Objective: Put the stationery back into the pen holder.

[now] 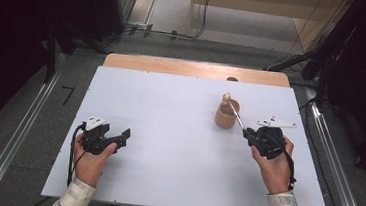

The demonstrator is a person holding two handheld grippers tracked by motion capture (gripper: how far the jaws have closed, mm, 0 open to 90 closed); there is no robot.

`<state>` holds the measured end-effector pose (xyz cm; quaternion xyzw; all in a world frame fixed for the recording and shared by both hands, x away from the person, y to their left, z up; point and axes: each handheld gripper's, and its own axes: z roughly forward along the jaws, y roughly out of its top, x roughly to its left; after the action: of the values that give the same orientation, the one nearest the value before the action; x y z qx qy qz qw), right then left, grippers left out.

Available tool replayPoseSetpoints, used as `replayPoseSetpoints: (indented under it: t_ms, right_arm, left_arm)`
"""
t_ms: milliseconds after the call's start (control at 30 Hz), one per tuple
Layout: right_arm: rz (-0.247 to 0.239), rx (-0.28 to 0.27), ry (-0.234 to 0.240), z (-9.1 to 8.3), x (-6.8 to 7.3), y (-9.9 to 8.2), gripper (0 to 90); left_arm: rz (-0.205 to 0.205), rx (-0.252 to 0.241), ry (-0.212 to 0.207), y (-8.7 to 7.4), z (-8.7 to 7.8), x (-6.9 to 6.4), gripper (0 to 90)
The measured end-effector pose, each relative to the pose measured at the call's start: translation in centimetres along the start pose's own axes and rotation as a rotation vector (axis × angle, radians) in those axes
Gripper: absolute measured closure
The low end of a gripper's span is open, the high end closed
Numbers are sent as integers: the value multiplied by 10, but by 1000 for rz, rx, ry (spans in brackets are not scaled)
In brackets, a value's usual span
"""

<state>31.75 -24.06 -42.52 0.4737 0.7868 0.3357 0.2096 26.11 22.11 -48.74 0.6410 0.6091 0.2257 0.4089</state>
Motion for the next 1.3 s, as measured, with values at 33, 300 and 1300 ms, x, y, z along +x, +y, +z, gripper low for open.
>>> replayPoseSetpoints:
  t_ms: [33,300,1300]
  right_arm:
    - [0,-1,0,0,0,0,789]
    - [-2,4,-2,-1,-1,1,788]
    - [18,-61,-10,-11,-6,17,786]
  left_arm:
    - [0,0,-1,0,0,0,189]
    - [-1,0,0,0,0,0,189]
    - [2,1,-2,0,1,-1,189]
